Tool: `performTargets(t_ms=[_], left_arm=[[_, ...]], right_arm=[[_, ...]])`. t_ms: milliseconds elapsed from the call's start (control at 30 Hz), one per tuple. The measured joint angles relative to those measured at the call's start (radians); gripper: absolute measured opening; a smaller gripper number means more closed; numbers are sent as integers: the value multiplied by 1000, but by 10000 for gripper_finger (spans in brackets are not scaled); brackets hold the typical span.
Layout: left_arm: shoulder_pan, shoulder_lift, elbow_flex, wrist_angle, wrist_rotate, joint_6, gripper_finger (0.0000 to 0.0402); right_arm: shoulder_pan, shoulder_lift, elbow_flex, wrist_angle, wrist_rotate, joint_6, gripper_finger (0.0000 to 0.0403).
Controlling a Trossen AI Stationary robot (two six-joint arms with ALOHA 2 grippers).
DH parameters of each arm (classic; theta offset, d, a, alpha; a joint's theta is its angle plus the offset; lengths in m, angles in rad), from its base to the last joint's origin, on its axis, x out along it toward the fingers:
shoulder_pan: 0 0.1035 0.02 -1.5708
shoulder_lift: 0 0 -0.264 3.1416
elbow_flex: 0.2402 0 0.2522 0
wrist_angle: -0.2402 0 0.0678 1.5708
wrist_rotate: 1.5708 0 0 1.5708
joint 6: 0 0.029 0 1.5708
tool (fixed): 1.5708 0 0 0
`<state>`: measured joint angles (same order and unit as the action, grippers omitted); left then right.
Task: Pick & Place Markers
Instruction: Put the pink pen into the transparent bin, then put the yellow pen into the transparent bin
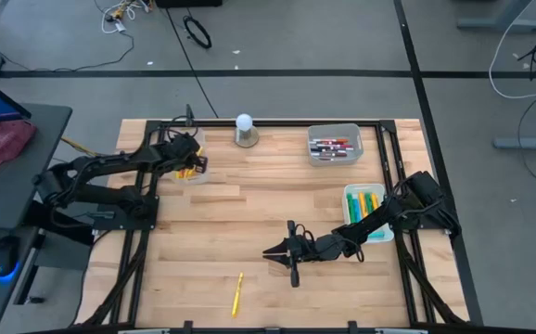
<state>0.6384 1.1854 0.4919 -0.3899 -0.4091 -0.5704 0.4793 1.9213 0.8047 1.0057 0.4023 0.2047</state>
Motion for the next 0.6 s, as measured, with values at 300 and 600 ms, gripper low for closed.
performTargets(t_ms=[300,600], left_arm=[[19,-1,26,-24,15,40,167],[-114,-74,149,-97,118,53,212]], right_arm=[[0,0,0,-1,0,0,47],[0,0,0,-5,0,4,47]])
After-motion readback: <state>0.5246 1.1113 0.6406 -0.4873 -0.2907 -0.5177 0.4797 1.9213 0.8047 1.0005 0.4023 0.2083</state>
